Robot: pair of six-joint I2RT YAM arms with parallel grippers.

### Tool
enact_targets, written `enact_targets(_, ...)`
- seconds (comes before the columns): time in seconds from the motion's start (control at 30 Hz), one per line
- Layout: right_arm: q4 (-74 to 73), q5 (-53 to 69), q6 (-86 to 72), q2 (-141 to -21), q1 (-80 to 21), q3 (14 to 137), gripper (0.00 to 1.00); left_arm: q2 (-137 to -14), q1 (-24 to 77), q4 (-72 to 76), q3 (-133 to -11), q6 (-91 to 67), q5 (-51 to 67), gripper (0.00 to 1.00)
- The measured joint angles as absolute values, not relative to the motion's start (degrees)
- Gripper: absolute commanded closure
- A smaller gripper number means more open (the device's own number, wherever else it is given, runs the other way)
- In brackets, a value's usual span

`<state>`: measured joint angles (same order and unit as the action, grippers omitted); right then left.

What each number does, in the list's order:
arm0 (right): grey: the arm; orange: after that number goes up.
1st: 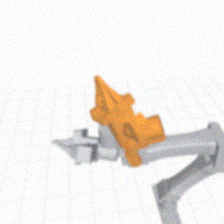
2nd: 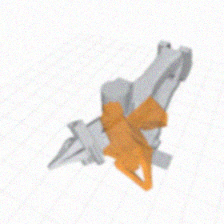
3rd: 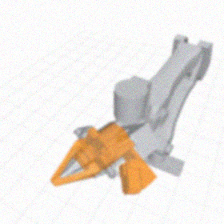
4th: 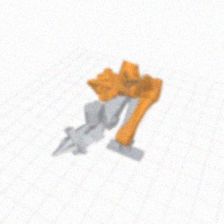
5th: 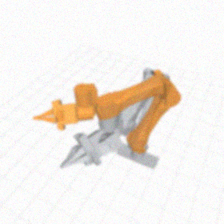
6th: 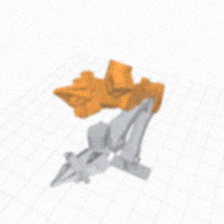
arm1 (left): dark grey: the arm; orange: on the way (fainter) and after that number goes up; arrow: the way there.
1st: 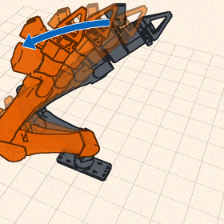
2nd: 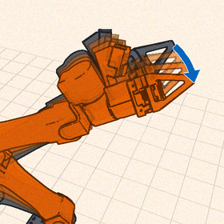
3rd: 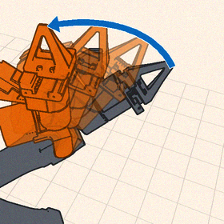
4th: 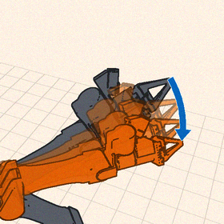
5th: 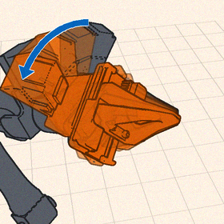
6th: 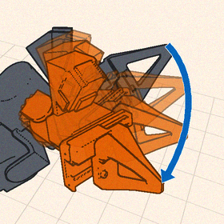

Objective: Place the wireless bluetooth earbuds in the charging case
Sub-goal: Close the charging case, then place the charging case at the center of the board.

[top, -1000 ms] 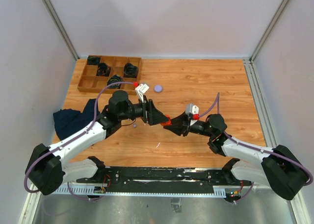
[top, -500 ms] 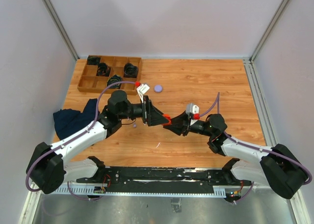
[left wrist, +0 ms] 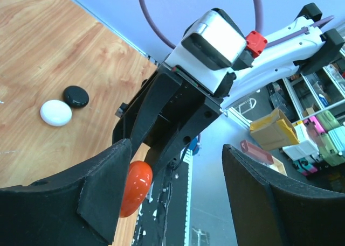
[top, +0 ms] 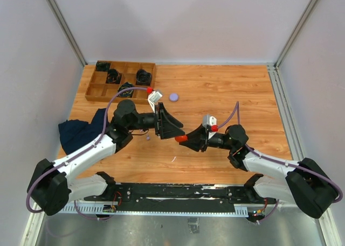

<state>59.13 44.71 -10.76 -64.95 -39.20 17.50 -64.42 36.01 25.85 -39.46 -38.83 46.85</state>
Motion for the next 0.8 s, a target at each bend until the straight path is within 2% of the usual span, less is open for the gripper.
enact_targets(0.13,57.1,44.8,-11.0,-64.8,-39.2,17.5,0.91,-63.8,35.8,25.4,-39.5,-38.6,46.7,0.24)
enact_targets(0.27,49.2,42.1,-10.9,-62.9,-39.1,19.0,0.91,-61.2,35.4,17.5,-39.8,-35.4,41.5,0.22)
enact_targets(0.6,19.8,29.2,-11.1,-58.7,-37.0,24.9,0.90,-55.6,35.3,-8.8,-48.0,-24.4,15.4,0.16)
enact_targets(0.8,4.5,23.5,-13.9,-59.0,-33.4,25.6,0.89,-55.4,35.3,-17.8,-50.9,-18.4,3.4,0.13)
